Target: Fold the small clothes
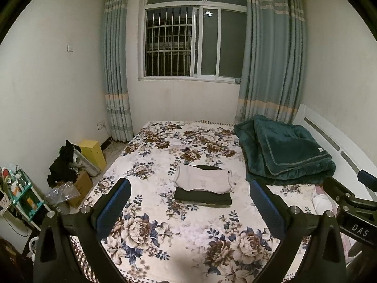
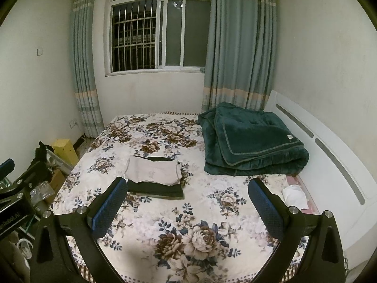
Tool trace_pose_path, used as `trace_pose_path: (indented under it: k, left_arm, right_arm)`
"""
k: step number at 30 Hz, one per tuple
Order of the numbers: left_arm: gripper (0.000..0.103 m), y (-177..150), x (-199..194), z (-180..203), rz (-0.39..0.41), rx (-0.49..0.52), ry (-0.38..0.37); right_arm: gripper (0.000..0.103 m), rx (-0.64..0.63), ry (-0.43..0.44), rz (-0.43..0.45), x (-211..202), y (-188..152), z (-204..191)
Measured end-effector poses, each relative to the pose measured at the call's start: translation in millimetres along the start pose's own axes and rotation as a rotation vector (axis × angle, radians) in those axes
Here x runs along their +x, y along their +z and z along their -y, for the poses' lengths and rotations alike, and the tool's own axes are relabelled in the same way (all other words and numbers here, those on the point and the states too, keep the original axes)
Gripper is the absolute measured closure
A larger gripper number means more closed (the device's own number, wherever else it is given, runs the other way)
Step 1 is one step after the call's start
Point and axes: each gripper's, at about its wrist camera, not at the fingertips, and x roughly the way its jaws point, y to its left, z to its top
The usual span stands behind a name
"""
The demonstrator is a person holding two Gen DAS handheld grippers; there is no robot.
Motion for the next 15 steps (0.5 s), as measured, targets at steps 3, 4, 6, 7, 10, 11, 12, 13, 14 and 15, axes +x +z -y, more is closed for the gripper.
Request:
trace_pose_path:
  k: [3,4,6,7,10,11,12,13,14,15]
  left_arm:
    - [0.000,0.2,-2.5,0.6,0.003,0.000,0.000]
    - [0.000,-0.1,-4.1,-0.1,0.004,-0.001,0.002]
    - [0.000,-0.2,-5.2,-0.6,0.006,-0.002,0.000]
    - [0.000,-1.6,-6.7,-2.8,0.008,-0.004,0.002]
    - [0.000,-1.2,-6.9,-3.7,0.010,-0.004,0.001]
    - [0.000,-0.7,-7.2,-4.3,0.011,-0.004,0.002]
    - [0.000,-0.1,-7.4,-5.1,0.013,-0.003,0.002]
    - [0.000,1.0,-7.0,-5.1,0.013,-0.002,0.004]
    - [0.000,0.0,-7.9,-5.1,0.013,-0.003,0.006]
    - [0.000,-0.1,-7.9,-5.3,0.011,-0.004,0.003]
  right_arm:
    - [0.000,0.001,-0.001,0.002,-2.3,1.1,0.9]
    - [0.000,0.001,-0.001,0.003,-2.3,1.4,0.8]
    - [0.000,0.001,-0.001,0.005,-1.9,1.1,0.6]
    - [0.000,0.001,-0.001,0.006,-5.6,3.3,2.6]
    - [0.000,0.002,-0.001,0.006,-7.5,3.9,3.4]
    - [0.000,0.003,-0.001,0.007,-7.7,3.9,3.6]
    - [0.000,0.003,-0.002,0.008,-7.6,2.8,3.4]
    - [0.000,0.003,-0.001,0.007,-7.3,3.2,3.2]
    - [0.000,0.003,-0.001,0.008,-7.3,3.1,3.2]
    - [0.000,0.003,-0.002,0.009,-7.5,1.6,3.3]
